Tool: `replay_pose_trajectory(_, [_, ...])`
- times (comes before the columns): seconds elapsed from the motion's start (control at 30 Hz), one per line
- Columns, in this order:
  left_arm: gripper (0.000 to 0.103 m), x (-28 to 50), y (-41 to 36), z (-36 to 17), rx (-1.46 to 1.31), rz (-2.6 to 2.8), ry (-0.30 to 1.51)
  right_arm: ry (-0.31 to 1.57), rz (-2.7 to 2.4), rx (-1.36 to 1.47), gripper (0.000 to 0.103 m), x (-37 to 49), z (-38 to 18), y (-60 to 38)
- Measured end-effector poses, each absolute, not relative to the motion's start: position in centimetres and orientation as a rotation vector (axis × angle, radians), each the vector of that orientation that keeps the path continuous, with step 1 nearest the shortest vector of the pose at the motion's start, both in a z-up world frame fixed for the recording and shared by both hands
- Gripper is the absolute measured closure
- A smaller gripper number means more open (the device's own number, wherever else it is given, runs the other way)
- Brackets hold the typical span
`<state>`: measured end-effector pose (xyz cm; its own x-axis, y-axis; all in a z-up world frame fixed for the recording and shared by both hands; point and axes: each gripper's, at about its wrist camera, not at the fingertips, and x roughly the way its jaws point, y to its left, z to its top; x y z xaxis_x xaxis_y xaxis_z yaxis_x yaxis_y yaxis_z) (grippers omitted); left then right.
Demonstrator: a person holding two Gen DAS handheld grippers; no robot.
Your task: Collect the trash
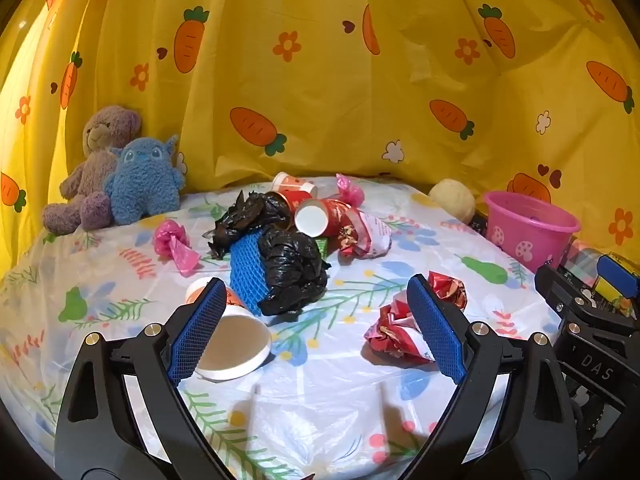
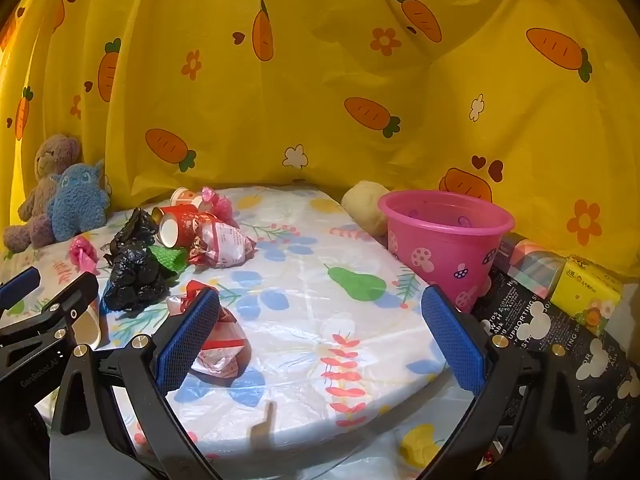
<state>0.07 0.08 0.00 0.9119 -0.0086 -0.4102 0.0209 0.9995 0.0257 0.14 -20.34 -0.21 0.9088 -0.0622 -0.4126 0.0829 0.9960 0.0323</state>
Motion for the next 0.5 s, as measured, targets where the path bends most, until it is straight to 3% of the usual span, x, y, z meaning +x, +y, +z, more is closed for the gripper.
replay_pose_trajectory(0.5, [0.013, 0.11, -0.12, -0.16, 0.025, -0.026, 0.422, 0.424, -0.079, 0.055, 0.005, 0.16, -0.13, -20.70])
